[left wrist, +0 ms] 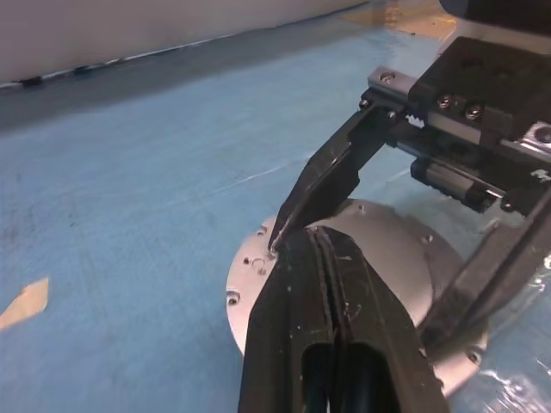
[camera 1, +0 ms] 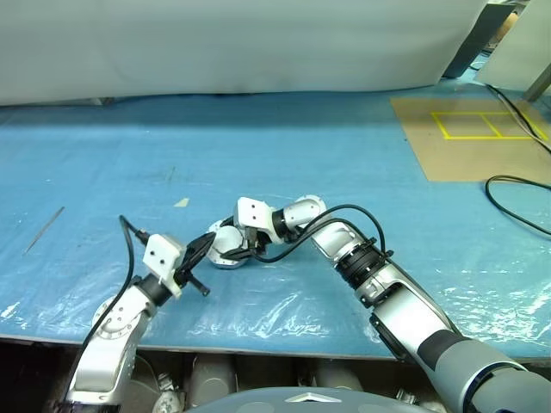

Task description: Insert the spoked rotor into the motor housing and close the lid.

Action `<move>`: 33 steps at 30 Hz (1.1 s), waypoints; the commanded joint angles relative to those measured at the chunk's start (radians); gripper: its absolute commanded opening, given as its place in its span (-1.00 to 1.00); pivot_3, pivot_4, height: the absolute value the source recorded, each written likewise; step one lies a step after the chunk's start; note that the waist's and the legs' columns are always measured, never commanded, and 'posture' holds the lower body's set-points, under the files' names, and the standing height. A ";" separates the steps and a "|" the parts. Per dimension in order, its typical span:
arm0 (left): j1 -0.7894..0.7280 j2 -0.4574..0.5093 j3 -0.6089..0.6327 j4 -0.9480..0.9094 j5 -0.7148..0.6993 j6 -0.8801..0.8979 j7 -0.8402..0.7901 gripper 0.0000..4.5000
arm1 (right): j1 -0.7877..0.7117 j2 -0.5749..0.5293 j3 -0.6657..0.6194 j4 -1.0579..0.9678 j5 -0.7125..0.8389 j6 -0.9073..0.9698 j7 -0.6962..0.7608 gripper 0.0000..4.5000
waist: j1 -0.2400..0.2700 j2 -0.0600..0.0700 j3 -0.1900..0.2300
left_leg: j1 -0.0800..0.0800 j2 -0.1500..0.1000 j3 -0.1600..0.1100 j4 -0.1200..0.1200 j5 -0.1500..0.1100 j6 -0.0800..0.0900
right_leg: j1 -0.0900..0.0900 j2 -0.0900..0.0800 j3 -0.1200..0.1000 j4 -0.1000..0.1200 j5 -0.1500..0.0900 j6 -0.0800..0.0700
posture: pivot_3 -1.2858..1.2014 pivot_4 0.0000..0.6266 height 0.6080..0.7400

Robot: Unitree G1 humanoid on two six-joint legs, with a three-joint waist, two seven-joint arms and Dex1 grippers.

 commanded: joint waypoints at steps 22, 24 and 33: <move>-0.031 0.099 -0.105 0.014 0.058 0.231 -0.036 -1.00 | 0.047 0.013 -0.108 -0.114 0.089 0.105 0.014 0.98 | 0.003 0.004 -0.002 | -0.003 -0.001 0.000 -0.001 0.000 0.000 | -0.002 -0.001 0.000 -0.003 0.000 0.000 | 0.03 -0.52 1.00; -0.036 0.099 -0.108 0.018 0.058 0.229 -0.040 -1.00 | 0.058 0.013 -0.151 -0.157 0.147 0.144 0.039 0.98 | 0.004 0.004 -0.002 | -0.004 -0.001 0.000 -0.002 0.000 0.000 | -0.003 -0.001 0.000 -0.004 0.000 0.000 | 0.03 -0.52 1.00; -0.053 0.103 -0.115 0.041 0.064 0.220 -0.056 -1.00 | 0.099 -0.054 -0.270 -0.297 0.305 0.514 0.025 0.98 | 0.004 0.004 -0.002 | -0.004 -0.002 0.000 -0.006 0.000 0.000 | -0.003 -0.001 0.000 -0.008 0.000 0.001 | 0.03 -0.52 1.00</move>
